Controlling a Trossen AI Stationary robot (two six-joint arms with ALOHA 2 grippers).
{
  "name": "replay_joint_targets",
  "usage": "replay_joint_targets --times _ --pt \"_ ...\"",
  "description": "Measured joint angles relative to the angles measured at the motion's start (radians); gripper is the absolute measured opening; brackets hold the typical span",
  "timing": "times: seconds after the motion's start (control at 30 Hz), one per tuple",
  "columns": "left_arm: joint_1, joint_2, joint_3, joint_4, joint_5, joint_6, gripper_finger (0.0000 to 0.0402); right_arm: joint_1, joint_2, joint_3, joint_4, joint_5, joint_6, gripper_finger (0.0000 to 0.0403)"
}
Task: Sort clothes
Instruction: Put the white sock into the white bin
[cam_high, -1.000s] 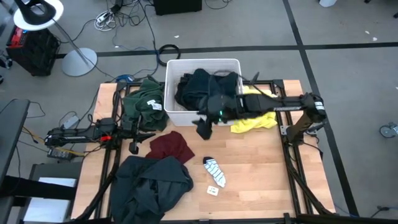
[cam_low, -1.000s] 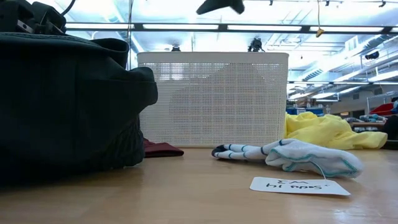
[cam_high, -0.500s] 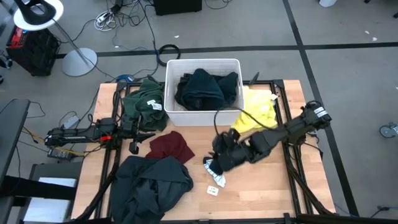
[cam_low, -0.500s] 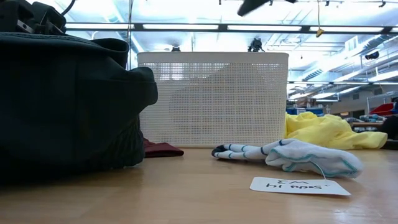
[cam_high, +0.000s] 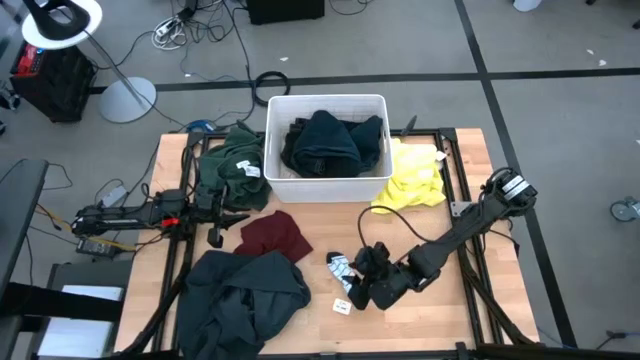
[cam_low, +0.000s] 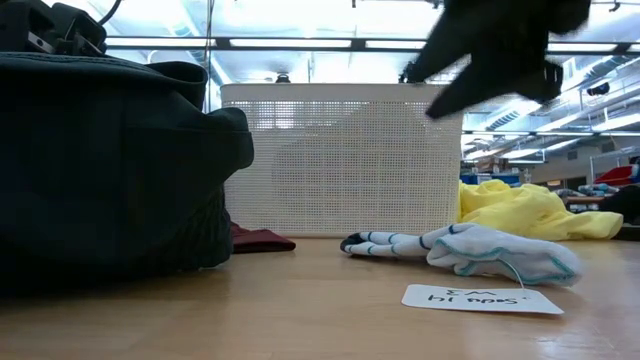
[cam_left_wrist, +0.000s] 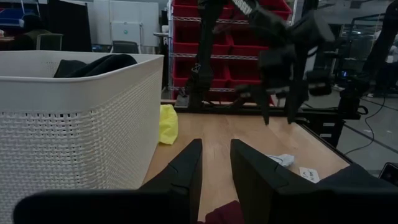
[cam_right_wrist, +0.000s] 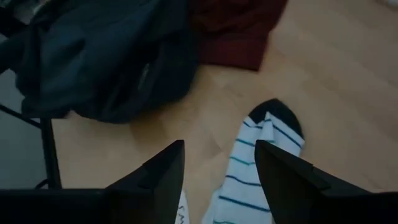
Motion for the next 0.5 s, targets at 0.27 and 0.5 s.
replay_joint_targets --times 0.27,0.5 --pt "0.0 0.0 0.0 0.0 0.0 0.0 0.0089 -0.016 0.045 -0.173 0.202 -0.008 -0.173 0.0195" --pt "0.0 0.0 0.0 -0.001 0.0 0.0 0.0089 -0.076 0.153 -0.188 0.3 -0.059 -0.326 0.0194"
